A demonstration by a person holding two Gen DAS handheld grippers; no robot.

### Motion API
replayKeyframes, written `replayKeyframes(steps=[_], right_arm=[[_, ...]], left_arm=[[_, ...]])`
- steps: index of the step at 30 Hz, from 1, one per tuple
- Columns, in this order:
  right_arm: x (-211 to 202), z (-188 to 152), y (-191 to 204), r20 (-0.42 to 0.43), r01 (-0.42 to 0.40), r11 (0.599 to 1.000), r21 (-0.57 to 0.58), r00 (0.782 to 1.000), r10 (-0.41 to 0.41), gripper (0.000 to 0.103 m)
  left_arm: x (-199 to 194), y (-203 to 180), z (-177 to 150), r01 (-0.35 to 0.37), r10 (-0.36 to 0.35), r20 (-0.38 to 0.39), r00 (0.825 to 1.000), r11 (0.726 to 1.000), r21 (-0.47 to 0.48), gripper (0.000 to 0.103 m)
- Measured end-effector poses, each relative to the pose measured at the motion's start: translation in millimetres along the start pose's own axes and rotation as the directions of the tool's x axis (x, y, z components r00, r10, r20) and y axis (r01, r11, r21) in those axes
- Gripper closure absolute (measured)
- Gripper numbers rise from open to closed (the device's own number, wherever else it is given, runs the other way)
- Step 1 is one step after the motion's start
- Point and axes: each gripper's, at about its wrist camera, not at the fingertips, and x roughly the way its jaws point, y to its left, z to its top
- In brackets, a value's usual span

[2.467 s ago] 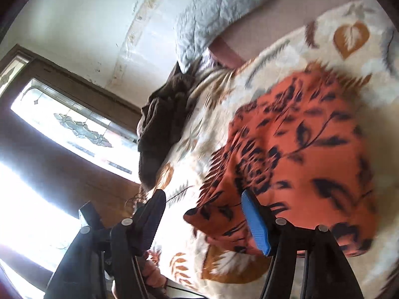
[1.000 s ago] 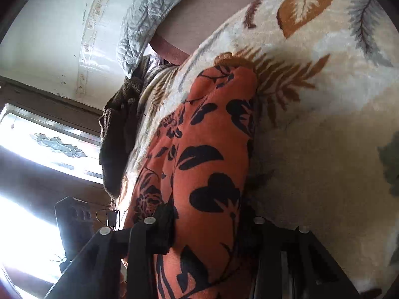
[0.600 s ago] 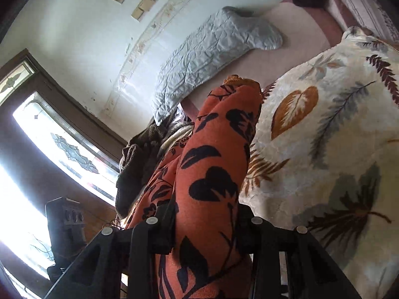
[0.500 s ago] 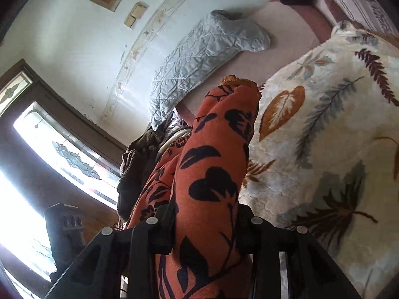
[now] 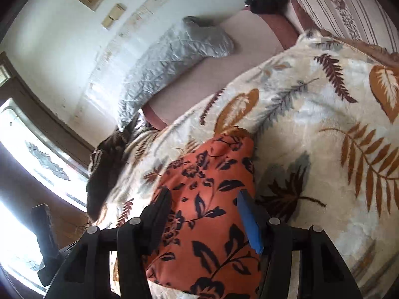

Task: Fold small clothes
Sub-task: 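Release the garment and smooth it with both grippers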

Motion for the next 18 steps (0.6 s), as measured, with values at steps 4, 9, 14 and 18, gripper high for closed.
replayKeyframes(steps=[4,9,14,18], right_arm=[[40,-26,2,-0.208,-0.007,1.0,0.028,0.978,0.013,0.045],[33,-46,11,-0.26,0.082,0.997,0.008,0.962,-0.077,0.057],[-59,-49,51,-0.045,0.084,0.993,-0.086,0.995,-0.088,0.047],[-123,-47,102,0.112,0.147,0.971,-0.19,0.986,-0.127,0.035]], left_arm=[[32,16,-26,-0.084,0.09,-0.138,0.986,0.995,0.046,0.028],[10,29,-43,-0.121,0.129,-0.135,0.982,0.991,0.062,0.029],[-94,52,-34,-0.119,0.122,0.103,0.987,0.992,-0.033,0.025],[-174,68,-40,-0.122,0.146,0.293,0.945,0.988,-0.099,0.009]])
